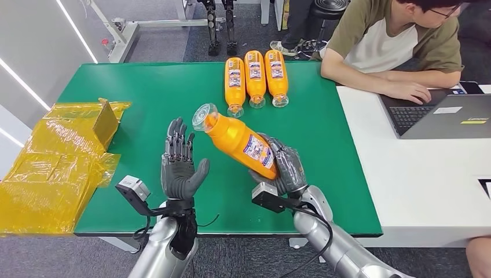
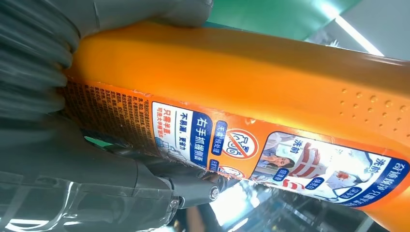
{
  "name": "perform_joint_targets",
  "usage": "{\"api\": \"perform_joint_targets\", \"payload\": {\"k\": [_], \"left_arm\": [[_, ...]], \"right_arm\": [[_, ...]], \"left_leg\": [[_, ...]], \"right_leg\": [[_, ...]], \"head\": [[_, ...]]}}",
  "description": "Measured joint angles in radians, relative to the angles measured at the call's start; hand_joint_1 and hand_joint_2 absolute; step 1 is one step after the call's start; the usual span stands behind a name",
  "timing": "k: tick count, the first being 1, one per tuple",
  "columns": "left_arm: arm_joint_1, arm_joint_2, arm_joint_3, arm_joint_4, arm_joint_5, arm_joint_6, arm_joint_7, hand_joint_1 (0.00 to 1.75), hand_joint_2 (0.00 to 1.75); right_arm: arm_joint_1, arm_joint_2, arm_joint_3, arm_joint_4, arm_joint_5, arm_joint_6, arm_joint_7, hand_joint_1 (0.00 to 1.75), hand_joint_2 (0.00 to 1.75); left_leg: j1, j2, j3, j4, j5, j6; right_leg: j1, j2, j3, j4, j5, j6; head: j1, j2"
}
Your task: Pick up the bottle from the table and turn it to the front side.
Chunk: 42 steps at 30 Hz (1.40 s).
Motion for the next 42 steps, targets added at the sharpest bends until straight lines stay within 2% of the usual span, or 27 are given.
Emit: {"api": "perform_joint_targets", "payload": {"k": [9, 19, 22, 23, 26, 32, 33, 34, 36, 37, 38, 42], "left_arm": [[-0.018, -0.005, -0.013, 0.043, 0.024, -0.012, 0.000, 0.00, 1.75], [-0.018, -0.006, -0.013, 0.046, 0.010, -0.019, 0.000, 0.00, 1.75], [-0.017, -0.006, -0.013, 0.046, -0.004, -0.020, 0.000, 0.47, 1.75], [-0.017, -0.006, -0.013, 0.046, -0.008, -0.021, 0.000, 0.91, 1.75], [-0.017, -0.006, -0.013, 0.046, -0.016, -0.023, 0.000, 1.75, 1.75], [-0.017, -0.006, -0.013, 0.046, -0.033, -0.048, -0.001, 1.75, 1.75], [-0.017, -0.006, -0.013, 0.046, -0.035, -0.051, 0.000, 1.75, 1.75], [-0.017, -0.006, -0.013, 0.046, -0.037, -0.054, 0.000, 1.75, 1.75], [-0.018, -0.006, -0.013, 0.046, -0.041, -0.055, 0.000, 1.75, 1.75], [-0.018, -0.006, -0.013, 0.046, -0.043, -0.054, 0.000, 1.75, 1.75], [-0.018, -0.006, -0.013, 0.046, -0.045, -0.051, 0.000, 1.75, 1.75], [-0.018, -0.006, -0.013, 0.045, -0.052, -0.015, -0.001, 1.75, 1.75]], "right_arm": [[0.001, 0.016, 0.084, 0.004, 0.057, 0.119, -0.004, 1.75, 1.75], [0.013, 0.015, 0.111, -0.002, 0.133, 0.190, 0.072, 1.75, 1.75], [0.021, 0.014, 0.110, -0.008, 0.164, 0.196, 0.100, 1.75, 1.75], [0.025, 0.014, 0.109, -0.013, 0.173, 0.196, 0.109, 1.75, 1.75], [0.039, 0.012, 0.105, -0.028, 0.192, 0.194, 0.127, 1.75, 1.75], [0.071, 0.006, 0.093, -0.060, 0.228, 0.174, 0.153, 1.73, 1.75], [0.074, 0.005, 0.090, -0.062, 0.233, 0.171, 0.155, 1.51, 1.75], [0.075, 0.005, 0.086, -0.064, 0.240, 0.166, 0.156, 1.18, 1.75], [0.077, 0.005, 0.081, -0.066, 0.250, 0.152, 0.157, 0.32, 1.75], [0.078, 0.005, 0.079, -0.066, 0.253, 0.141, 0.157, 0.10, 1.75], [0.080, 0.005, 0.077, -0.066, 0.254, 0.129, 0.154, 0.00, 1.75], [0.097, 0.015, 0.065, -0.066, 0.230, 0.061, 0.120, 0.00, 1.75]], "left_leg": [[0.000, 0.000, 0.000, 0.000, 0.000, 0.000], [0.000, 0.000, 0.000, 0.000, 0.000, 0.000], [0.000, 0.000, 0.000, 0.000, 0.000, 0.000], [0.000, 0.000, 0.000, 0.000, 0.000, 0.000], [0.000, 0.000, -0.001, 0.000, 0.000, 0.000], [0.000, 0.000, -0.001, 0.000, 0.000, 0.000], [0.000, 0.000, -0.001, 0.000, 0.000, 0.000], [0.000, 0.000, -0.001, 0.000, 0.000, 0.000], [0.000, 0.000, -0.001, 0.000, 0.000, 0.000], [0.000, 0.000, -0.001, 0.000, 0.000, 0.000], [0.000, 0.000, -0.001, 0.000, 0.000, 0.000], [0.000, 0.000, -0.001, 0.000, 0.000, 0.000]], "right_leg": [[0.000, 0.000, 0.000, 0.000, 0.000, 0.000], [0.000, 0.000, 0.000, 0.000, 0.000, 0.000], [0.000, 0.000, 0.000, 0.000, 0.000, 0.000], [0.000, 0.000, -0.001, 0.000, 0.000, 0.000], [0.000, 0.000, -0.001, 0.000, 0.000, 0.000], [0.000, 0.000, -0.001, 0.000, 0.000, 0.000], [0.000, 0.000, -0.001, 0.000, 0.000, 0.000], [0.000, 0.000, -0.001, 0.000, 0.000, 0.000], [0.000, 0.000, -0.001, 0.000, 0.000, 0.000], [0.000, 0.000, -0.001, 0.000, 0.000, 0.000], [0.000, 0.000, -0.001, 0.000, 0.000, 0.000], [0.000, 0.000, -0.001, 0.000, 0.000, 0.000]], "head": [[0.000, 0.000], [0.000, 0.000], [0.000, 0.000], [0.000, 0.000], [0.000, 0.000], [0.000, 0.000], [0.000, 0.000], [0.000, 0.000], [0.000, 0.000], [0.000, 0.000], [0.000, 0.000], [0.000, 0.000]]}}
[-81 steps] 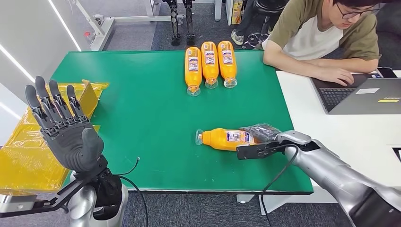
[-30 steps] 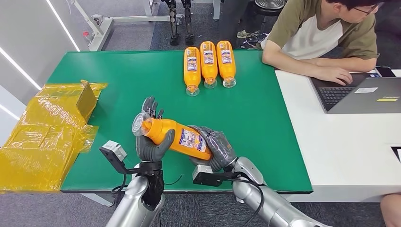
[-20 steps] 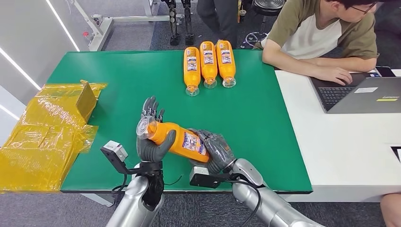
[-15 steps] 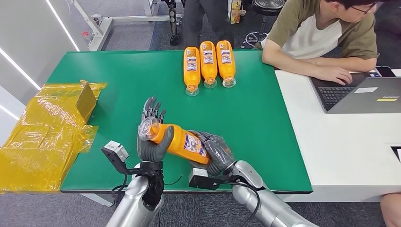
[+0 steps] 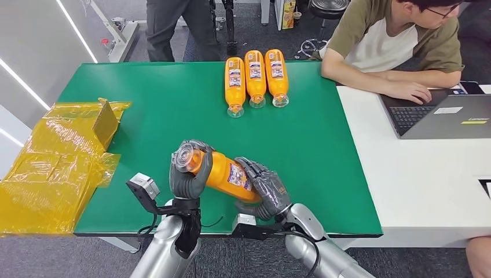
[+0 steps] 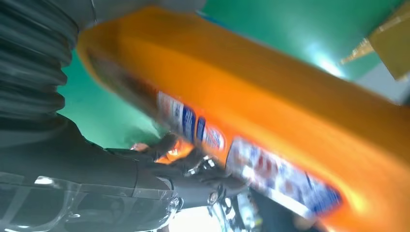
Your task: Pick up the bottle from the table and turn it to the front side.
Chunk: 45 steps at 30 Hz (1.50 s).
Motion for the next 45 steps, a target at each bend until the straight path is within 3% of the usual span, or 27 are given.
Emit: {"api": "perform_joint_targets", "payload": {"k": [9, 15, 17, 21, 24, 28, 36, 40, 45], "left_arm": [[0.017, 0.017, 0.000, -0.117, -0.201, 0.286, 0.045, 1.75, 1.75], [0.022, 0.080, 0.007, -0.246, -0.555, 0.618, 0.163, 1.75, 1.75], [0.011, 0.096, 0.037, -0.277, -0.729, 0.677, 0.192, 1.75, 1.75], [-0.078, 0.136, 0.176, -0.270, -1.121, 0.700, 0.243, 1.75, 1.75], [-0.183, 0.188, 0.254, -0.180, -1.250, 0.701, 0.300, 1.75, 1.75], [-0.299, 0.252, 0.294, 0.008, -1.395, 0.701, 0.392, 1.75, 1.75], [-0.416, 0.310, 0.261, 0.349, -1.580, 0.668, 0.553, 1.75, 1.75], [-0.411, 0.323, 0.189, 0.441, -1.590, 0.631, 0.594, 1.75, 1.75], [-0.358, 0.343, 0.115, 0.502, -1.579, 0.631, 0.579, 1.75, 1.75]], "right_arm": [[0.027, 0.066, -0.053, -0.029, -0.223, -0.160, -0.161, 0.00, 1.75], [0.115, 0.109, -0.064, -0.110, -0.260, -0.190, -0.203, 0.00, 1.75], [0.150, 0.121, -0.076, -0.147, -0.257, -0.191, -0.213, 0.00, 1.75], [0.241, 0.132, -0.100, -0.258, -0.288, -0.191, -0.227, 0.00, 1.75], [0.300, 0.136, -0.108, -0.341, -0.304, -0.191, -0.230, 0.00, 1.75], [0.335, 0.138, -0.109, -0.420, -0.342, -0.191, -0.231, 0.00, 1.75], [0.345, 0.143, -0.109, -0.492, -0.361, -0.191, -0.231, 0.00, 1.75], [0.345, 0.143, -0.108, -0.499, -0.374, -0.191, -0.231, 0.00, 1.75], [0.330, 0.143, -0.098, -0.495, -0.425, -0.191, -0.231, 0.00, 1.75]], "left_leg": [[0.000, 0.000, 0.000, 0.000, 0.000, 0.000], [0.000, 0.000, 0.000, -0.001, 0.000, 0.000], [0.001, -0.001, 0.000, -0.001, 0.000, 0.000], [0.001, -0.001, 0.000, -0.002, 0.001, -0.001], [0.001, 0.000, 0.000, -0.002, 0.001, -0.002], [0.001, 0.000, 0.000, -0.002, 0.003, -0.004], [0.001, 0.000, 0.000, -0.002, 0.003, -0.004], [0.001, 0.000, 0.000, -0.002, 0.002, -0.004], [0.001, 0.002, -0.001, -0.002, 0.002, -0.005]], "right_leg": [[0.000, 0.000, 0.000, 0.000, 0.000, 0.000], [0.000, -0.001, 0.000, 0.000, -0.001, -0.001], [0.000, -0.002, 0.000, 0.000, -0.001, -0.002], [0.000, -0.002, 0.000, 0.001, -0.001, -0.002], [0.000, -0.002, 0.000, 0.001, 0.000, -0.004], [0.000, -0.002, 0.000, 0.001, 0.001, -0.004], [0.000, 0.000, -0.001, 0.001, 0.001, -0.005], [0.000, 0.000, -0.001, 0.001, 0.001, -0.005], [0.000, 0.002, -0.002, 0.001, 0.001, -0.005]], "head": [[0.000, 0.000], [0.000, 0.000], [0.000, 0.000], [0.001, 0.000], [0.000, 0.000], [0.001, 0.000], [0.001, 0.000], [0.001, 0.000], [0.000, 0.000]]}}
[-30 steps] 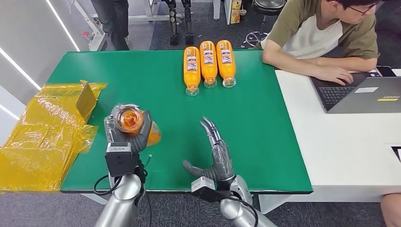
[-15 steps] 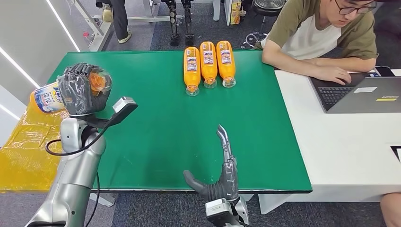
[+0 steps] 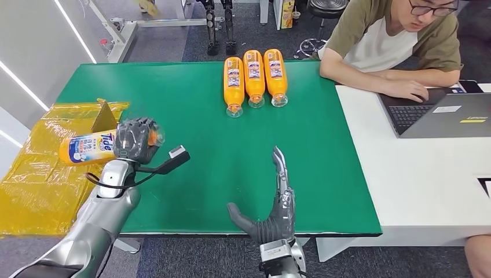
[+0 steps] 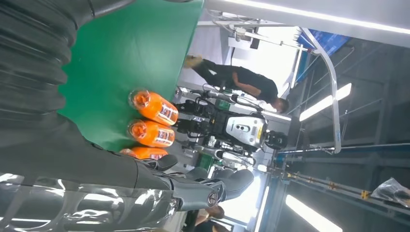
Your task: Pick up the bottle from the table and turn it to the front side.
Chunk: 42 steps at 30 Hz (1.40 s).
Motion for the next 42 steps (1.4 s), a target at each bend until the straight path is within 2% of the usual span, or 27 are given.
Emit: {"api": "perform_joint_targets", "payload": {"k": [9, 18, 19, 22, 23, 29, 42], "left_arm": [[0.125, 0.008, -0.038, 0.042, 0.006, 0.030, 0.023, 1.75, 1.75], [0.144, 0.014, -0.040, 0.054, -0.007, 0.055, -0.006, 1.75, 1.75], [0.144, 0.014, -0.040, 0.054, -0.008, 0.050, -0.002, 1.58, 1.75], [0.141, 0.014, -0.040, 0.056, 0.002, 0.015, 0.013, 0.27, 1.75], [0.139, 0.013, -0.039, 0.056, 0.012, -0.003, 0.016, 0.00, 1.75], [0.132, 0.007, -0.001, 0.057, 0.128, -0.164, -0.021, 0.00, 1.75], [0.076, 0.005, 0.186, 0.053, 0.348, -0.594, -0.317, 0.00, 1.75]], "right_arm": [[-0.047, 0.000, 0.035, 0.029, -0.043, 0.009, 0.000, 0.00, 1.75], [-0.072, 0.000, 0.042, 0.056, -0.040, 0.051, 0.000, 0.00, 1.75], [-0.072, 0.000, 0.042, 0.057, -0.039, 0.053, 0.000, 0.00, 1.75], [-0.072, 0.000, 0.042, 0.058, -0.029, 0.058, 0.000, 0.00, 1.75], [-0.072, 0.000, 0.042, 0.059, -0.025, 0.059, 0.000, 0.00, 1.75], [-0.070, 0.007, 0.040, 0.066, 0.002, 0.085, 0.000, 0.00, 1.75], [-0.080, 0.021, 0.029, 0.095, -0.020, 0.117, 0.000, 0.00, 1.75]], "left_leg": [[0.000, 0.000, 0.000, 0.000, 0.000, 0.000], [0.000, 0.000, 0.000, 0.000, 0.000, 0.000], [0.000, 0.000, 0.000, 0.000, 0.000, 0.000], [0.000, 0.000, 0.000, 0.000, 0.000, 0.000], [0.000, 0.000, 0.000, 0.000, 0.000, 0.000], [0.000, 0.000, 0.001, 0.000, 0.000, 0.000], [-0.003, -0.005, 0.019, -0.008, -0.001, -0.002]], "right_leg": [[0.000, 0.000, -0.001, 0.000, 0.000, -0.001], [0.000, 0.000, -0.001, 0.000, 0.000, -0.001], [0.000, 0.000, -0.001, 0.000, 0.000, -0.001], [0.000, 0.000, -0.001, 0.001, 0.000, -0.001], [0.000, 0.000, -0.001, 0.001, 0.000, -0.001], [0.000, 0.000, 0.000, 0.001, 0.000, -0.001], [-0.003, -0.005, 0.016, 0.000, -0.004, -0.004]], "head": [[0.000, 0.000], [0.000, 0.000], [0.000, 0.000], [0.000, 0.000], [0.000, 0.000], [0.000, 0.000], [0.000, 0.000]]}}
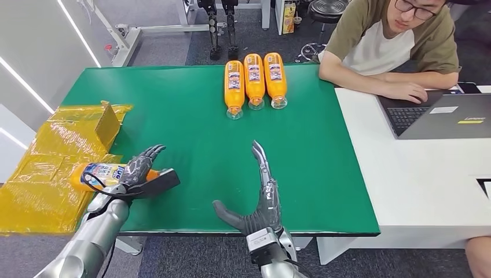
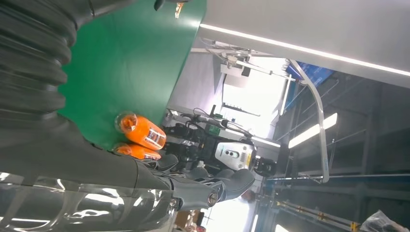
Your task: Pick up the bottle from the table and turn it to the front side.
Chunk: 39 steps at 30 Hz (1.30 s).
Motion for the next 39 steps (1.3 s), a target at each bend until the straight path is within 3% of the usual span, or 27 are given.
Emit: {"api": "perform_joint_targets", "payload": {"k": [4, 15, 22, 28, 31, 39], "left_arm": [[-0.023, 0.008, 0.034, -0.003, 0.030, -0.069, -0.054, 0.00, 1.75], [-0.033, 0.010, 0.063, -0.006, 0.043, -0.096, -0.077, 0.00, 1.75], [-0.069, 0.016, 0.076, -0.013, 0.085, -0.208, -0.183, 0.00, 1.75], [-0.090, 0.004, 0.076, -0.015, 0.095, -0.257, -0.220, 0.00, 1.75], [-0.102, 0.000, 0.076, -0.017, 0.098, -0.251, -0.224, 0.00, 1.75], [-0.137, -0.016, 0.058, -0.039, 0.135, -0.120, -0.216, 0.00, 1.75]], "right_arm": [[-0.003, 0.000, -0.001, 0.005, -0.006, -0.008, 0.000, 0.00, 1.75], [-0.004, 0.000, -0.002, 0.006, -0.006, -0.011, 0.000, 0.00, 1.75], [-0.004, 0.000, -0.005, 0.013, -0.009, -0.019, 0.000, 0.00, 1.75], [-0.003, 0.000, -0.005, 0.017, -0.007, -0.030, 0.000, 0.00, 1.75], [0.002, 0.001, -0.006, 0.017, -0.001, -0.040, 0.000, 0.00, 1.75], [0.031, 0.009, -0.018, 0.013, 0.030, -0.047, 0.000, 0.00, 1.75]], "left_leg": [[0.000, -0.005, 0.001, -0.002, 0.004, -0.002], [0.000, -0.005, 0.002, -0.003, 0.007, -0.006], [0.001, -0.004, 0.001, -0.003, 0.007, -0.007], [0.001, -0.001, -0.006, -0.002, 0.009, -0.007], [0.001, 0.000, -0.007, -0.001, 0.008, -0.007], [0.001, 0.000, -0.011, -0.001, 0.008, -0.007]], "right_leg": [[0.000, -0.004, 0.001, 0.001, 0.001, -0.001], [0.000, -0.004, 0.000, 0.002, 0.001, -0.004], [0.001, -0.003, -0.002, 0.002, 0.002, -0.005], [0.001, 0.000, -0.009, 0.002, 0.005, -0.005], [0.001, 0.000, -0.011, 0.002, 0.005, -0.006], [0.001, 0.000, -0.015, 0.002, 0.005, -0.006]], "head": [[0.000, 0.000], [0.000, 0.000], [0.000, 0.000], [0.000, 0.000], [0.000, 0.000], [0.000, 0.000]]}}
